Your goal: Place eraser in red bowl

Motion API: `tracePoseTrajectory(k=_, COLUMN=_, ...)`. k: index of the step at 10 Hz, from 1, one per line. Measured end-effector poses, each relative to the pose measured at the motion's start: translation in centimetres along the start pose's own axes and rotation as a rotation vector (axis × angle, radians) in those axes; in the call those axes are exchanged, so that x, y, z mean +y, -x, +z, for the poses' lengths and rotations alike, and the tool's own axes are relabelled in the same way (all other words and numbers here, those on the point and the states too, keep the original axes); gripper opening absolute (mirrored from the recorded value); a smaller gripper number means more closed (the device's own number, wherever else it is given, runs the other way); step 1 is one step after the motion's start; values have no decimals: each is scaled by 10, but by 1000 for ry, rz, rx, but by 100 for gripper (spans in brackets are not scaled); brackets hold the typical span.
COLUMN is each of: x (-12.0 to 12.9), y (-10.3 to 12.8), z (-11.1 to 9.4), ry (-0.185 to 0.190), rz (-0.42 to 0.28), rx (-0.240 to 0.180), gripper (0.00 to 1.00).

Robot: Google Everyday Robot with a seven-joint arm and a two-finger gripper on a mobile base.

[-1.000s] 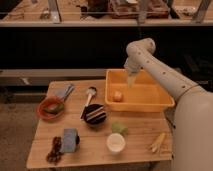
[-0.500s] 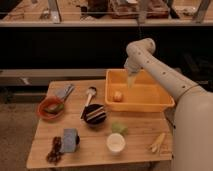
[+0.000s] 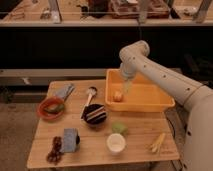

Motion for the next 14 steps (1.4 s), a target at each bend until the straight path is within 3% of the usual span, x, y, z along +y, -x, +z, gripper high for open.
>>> tracePoseTrajectory(k=3, x=57, y=36, z=-23, ry=17, rz=-90, rx=3, gripper=80)
tracePoseTrajectory(k=6, x=75, y=73, z=-33, ry=51, rz=-206, rx=-40, gripper=80)
tracePoseTrajectory(k=8, x=75, y=102, z=-26, ry=108, rz=-285, rx=-73, gripper=80)
tracePoseTrajectory(k=10, x=81, y=113, z=-12, ry=162, rz=-319, rx=-86, gripper=80)
tracePoseTrajectory(k=12, x=90, y=128, z=5, ry=206, rz=-346, rx=-80, gripper=80)
tracePoseTrajectory(k=14, x=99, y=132, z=16, ry=229, rz=-357, rx=-47, gripper=80)
